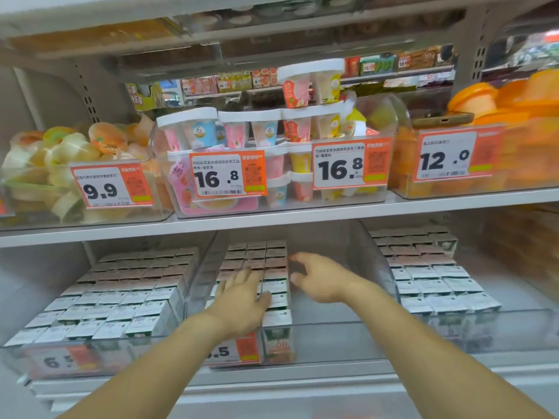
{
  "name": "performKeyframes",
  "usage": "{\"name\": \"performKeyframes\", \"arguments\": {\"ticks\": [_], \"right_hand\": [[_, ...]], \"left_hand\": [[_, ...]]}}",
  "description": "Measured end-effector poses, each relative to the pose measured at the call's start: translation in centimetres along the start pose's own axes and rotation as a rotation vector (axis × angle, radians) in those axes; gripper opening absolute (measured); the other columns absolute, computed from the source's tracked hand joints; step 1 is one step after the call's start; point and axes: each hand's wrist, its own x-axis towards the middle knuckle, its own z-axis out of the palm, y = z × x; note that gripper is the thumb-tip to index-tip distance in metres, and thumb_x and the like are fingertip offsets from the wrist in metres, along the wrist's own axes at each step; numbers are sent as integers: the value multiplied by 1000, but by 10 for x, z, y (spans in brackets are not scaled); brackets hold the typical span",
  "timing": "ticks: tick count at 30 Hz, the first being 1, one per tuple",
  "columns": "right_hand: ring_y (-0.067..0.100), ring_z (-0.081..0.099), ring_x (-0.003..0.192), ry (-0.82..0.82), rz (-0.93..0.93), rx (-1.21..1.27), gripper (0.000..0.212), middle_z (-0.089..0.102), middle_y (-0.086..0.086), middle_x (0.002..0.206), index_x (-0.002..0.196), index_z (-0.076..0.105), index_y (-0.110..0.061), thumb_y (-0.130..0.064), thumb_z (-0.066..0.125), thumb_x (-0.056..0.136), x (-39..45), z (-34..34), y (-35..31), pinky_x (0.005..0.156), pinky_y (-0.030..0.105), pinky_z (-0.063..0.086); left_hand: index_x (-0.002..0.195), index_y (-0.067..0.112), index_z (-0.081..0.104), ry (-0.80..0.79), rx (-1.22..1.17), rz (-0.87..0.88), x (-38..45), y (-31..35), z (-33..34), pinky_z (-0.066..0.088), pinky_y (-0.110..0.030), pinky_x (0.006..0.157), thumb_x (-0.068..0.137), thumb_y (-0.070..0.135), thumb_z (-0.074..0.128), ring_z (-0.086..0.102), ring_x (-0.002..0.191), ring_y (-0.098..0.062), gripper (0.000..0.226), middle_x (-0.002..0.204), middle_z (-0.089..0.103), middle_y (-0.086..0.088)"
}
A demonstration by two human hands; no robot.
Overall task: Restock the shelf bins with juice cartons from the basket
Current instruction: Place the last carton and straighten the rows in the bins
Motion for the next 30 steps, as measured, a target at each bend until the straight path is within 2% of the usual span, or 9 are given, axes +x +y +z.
{"name": "performKeyframes", "arguments": {"ticks": [5,8,10,13,17,20,24,28,30], "right_hand": [[3,64,86,339,-74,51,21,69,-12,101,113,67,-29,-22,57,96,-66,-69,24,76,17,48],[-3,61,78,466,6,20,17,70,-14,90,97,69,-32,-17,61,93,-109,-84,67,76,19,48],[2,60,86,568,102,-110,16,68,-8,99,105,69,-27,-19,61,94,-128,-92,100,81,22,47],[20,58,110,392,367,-283,42,60,6,126,139,52,-25,-33,57,97,-136,-104,137,87,29,47],[11,66,91,117,493,-231,49,62,4,132,138,53,-28,-48,61,94,-129,-113,153,75,25,47],[20,61,116,88,477,-251,58,53,1,145,136,58,-29,-54,70,85,-127,-125,159,90,29,47],[19,67,107,1,496,-105,75,54,-1,142,139,55,-27,-57,79,74,-127,-146,171,92,33,53],[23,63,102,29,542,-108,82,47,4,144,154,30,-17,-54,64,89,-98,-151,186,84,34,59],[27,56,114,97,489,-25,78,42,8,151,156,25,-15,-48,60,94,-80,-142,192,94,37,52]], "left_hand": [[146,17,38,293,-241,263,12,81,11,27,-31,111,100,31,48,36,134,-25,49,143,43,-5],[148,26,35,332,-415,394,15,137,22,27,-28,113,99,41,49,32,137,-17,54,147,36,2],[151,30,28,272,-445,446,16,165,34,25,-32,117,98,50,47,23,144,-15,60,155,24,3],[152,32,28,170,-375,473,20,181,58,24,-40,120,99,54,43,13,150,-18,60,163,5,6],[140,39,36,191,-295,496,27,176,76,30,-41,115,101,51,39,18,146,-21,42,159,-9,17],[133,42,31,229,-217,466,28,177,81,31,-43,111,99,53,39,26,140,-26,37,159,-11,15],[126,41,32,273,-162,449,24,181,83,34,-43,106,99,54,35,33,136,-29,30,161,-9,8],[121,47,35,287,-166,447,25,181,83,34,-44,108,99,49,39,33,137,-28,22,161,-8,7],[121,48,36,291,-156,449,24,180,84,34,-43,107,99,48,39,33,137,-28,22,161,-9,7]]}}
